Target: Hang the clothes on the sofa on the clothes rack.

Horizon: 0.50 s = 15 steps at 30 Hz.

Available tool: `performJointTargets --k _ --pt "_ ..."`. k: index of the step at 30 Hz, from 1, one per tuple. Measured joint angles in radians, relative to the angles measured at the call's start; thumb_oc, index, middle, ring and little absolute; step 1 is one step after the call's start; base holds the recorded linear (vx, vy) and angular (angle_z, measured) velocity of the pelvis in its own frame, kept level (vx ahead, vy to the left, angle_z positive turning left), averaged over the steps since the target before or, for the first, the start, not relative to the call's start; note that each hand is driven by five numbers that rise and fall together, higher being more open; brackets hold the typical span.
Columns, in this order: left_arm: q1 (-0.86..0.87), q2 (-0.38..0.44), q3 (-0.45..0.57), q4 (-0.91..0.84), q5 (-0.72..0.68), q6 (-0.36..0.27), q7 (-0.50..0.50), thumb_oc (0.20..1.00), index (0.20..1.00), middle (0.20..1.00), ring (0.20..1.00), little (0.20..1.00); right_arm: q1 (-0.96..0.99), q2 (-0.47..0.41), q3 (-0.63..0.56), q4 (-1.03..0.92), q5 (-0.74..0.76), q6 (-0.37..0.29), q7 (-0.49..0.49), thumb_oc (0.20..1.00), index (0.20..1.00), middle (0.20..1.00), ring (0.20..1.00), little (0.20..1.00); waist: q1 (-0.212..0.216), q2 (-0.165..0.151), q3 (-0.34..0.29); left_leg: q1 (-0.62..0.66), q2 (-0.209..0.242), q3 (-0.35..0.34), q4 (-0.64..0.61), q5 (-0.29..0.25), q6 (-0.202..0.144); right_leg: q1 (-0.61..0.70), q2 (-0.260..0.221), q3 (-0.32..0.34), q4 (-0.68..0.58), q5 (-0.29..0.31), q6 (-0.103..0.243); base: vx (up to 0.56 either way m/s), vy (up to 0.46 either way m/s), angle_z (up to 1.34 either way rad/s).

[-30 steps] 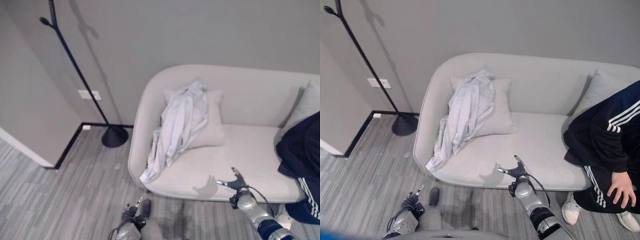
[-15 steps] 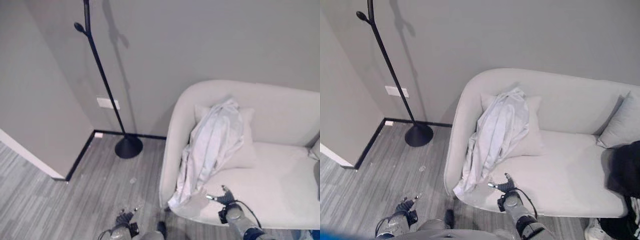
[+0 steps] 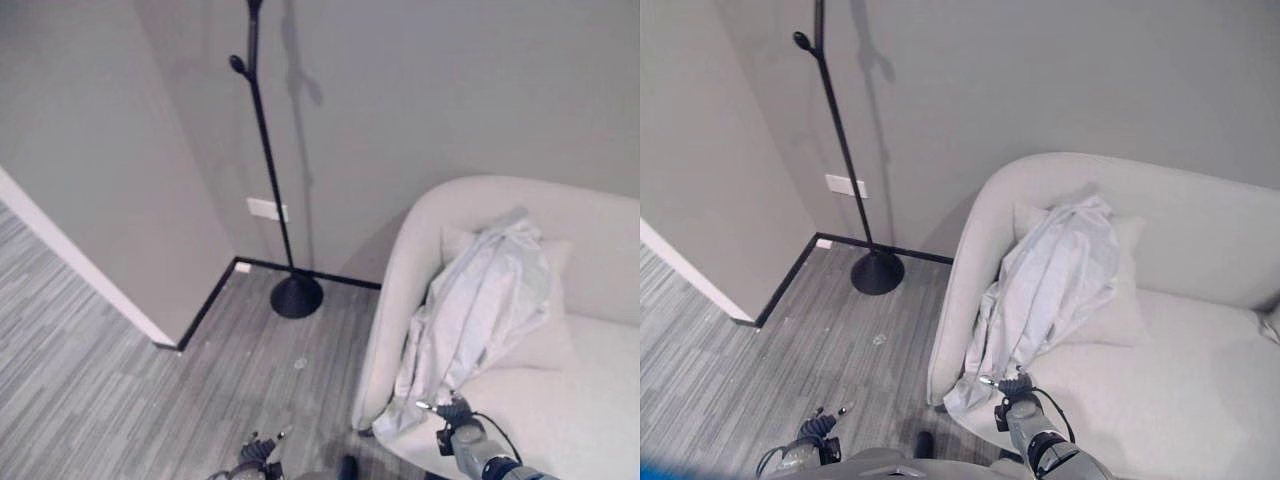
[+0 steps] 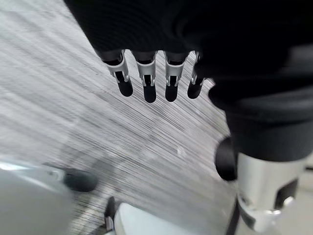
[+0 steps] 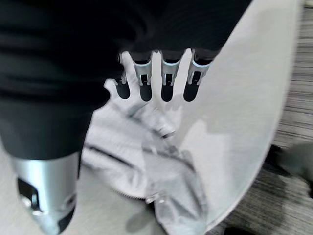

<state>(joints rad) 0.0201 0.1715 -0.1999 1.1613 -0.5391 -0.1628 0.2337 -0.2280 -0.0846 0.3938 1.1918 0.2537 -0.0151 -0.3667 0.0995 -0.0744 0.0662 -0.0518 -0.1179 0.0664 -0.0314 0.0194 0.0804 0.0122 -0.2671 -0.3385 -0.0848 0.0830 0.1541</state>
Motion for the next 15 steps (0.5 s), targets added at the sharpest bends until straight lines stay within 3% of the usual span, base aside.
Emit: performJointTargets --k 2,3,6,8,11,15 --pt "0.003 0.015 -0.005 0.000 0.003 0.000 0.000 1.000 1.000 1.000 1.000 1.000 -0.009 0.004 0.000 0.000 0.001 -0.005 0.000 1.000 1.000 1.000 1.000 1.000 0.006 -0.012 -0.006 -0.014 -0.001 0.002 0.007 0.004 -0.002 0.023 0.003 -0.004 -0.018 0.035 -0.017 -0.03 -0.105 -0.01" --pt "-0.011 0.018 -0.029 0.018 0.004 -0.002 0.000 1.000 1.000 1.000 1.000 1.000 -0.023 0.002 0.004 0.002 0.026 -0.012 -0.003 1.000 1.000 1.000 1.000 1.000 0.015 -0.011 -0.002 -0.070 0.014 -0.013 0.039 0.005 -0.009 -0.003 0.021 -0.013 -0.019 0.033 0.003 -0.08 -0.091 0.17" --pt "-0.044 0.011 -0.037 0.011 0.000 -0.003 0.001 1.000 1.000 1.000 1.000 1.000 -0.055 0.001 0.008 0.001 0.035 -0.013 -0.017 1.000 1.000 1.000 1.000 1.000 0.017 -0.010 0.031 -0.127 0.045 -0.041 0.060 0.022 -0.030 -0.032 0.055 -0.032 -0.014 0.029 -0.004 -0.10 -0.072 0.33" --pt "-0.069 0.006 -0.052 0.009 0.000 -0.003 0.003 1.000 1.000 1.000 1.000 1.000 -0.092 0.000 0.009 0.002 0.041 -0.017 -0.027 1.000 1.000 1.000 1.000 1.000 0.022 0.000 0.066 -0.165 0.067 -0.061 0.069 0.026 -0.052 -0.049 0.079 -0.045 -0.014 0.021 -0.019 -0.10 -0.040 0.23" --pt "-0.119 -0.002 -0.074 -0.036 -0.004 -0.016 0.008 1.000 1.000 1.000 1.000 1.000 -0.222 -0.036 0.006 0.020 0.048 -0.030 -0.055 1.000 1.000 1.000 1.000 1.000 0.045 0.035 0.174 -0.254 0.119 -0.081 0.070 0.048 -0.089 -0.122 0.132 -0.071 -0.014 0.028 -0.068 -0.10 -0.019 0.16" --pt "-0.116 -0.001 -0.088 -0.100 -0.008 -0.038 0.027 1.000 1.000 1.000 1.000 1.000 -0.370 -0.068 -0.067 0.125 0.090 -0.033 -0.102 1.000 1.000 1.000 1.000 1.000 0.053 0.071 0.233 -0.297 0.136 -0.089 0.064 0.069 -0.103 -0.167 0.148 -0.084 -0.014 0.032 -0.082 0.01 -0.033 0.10"
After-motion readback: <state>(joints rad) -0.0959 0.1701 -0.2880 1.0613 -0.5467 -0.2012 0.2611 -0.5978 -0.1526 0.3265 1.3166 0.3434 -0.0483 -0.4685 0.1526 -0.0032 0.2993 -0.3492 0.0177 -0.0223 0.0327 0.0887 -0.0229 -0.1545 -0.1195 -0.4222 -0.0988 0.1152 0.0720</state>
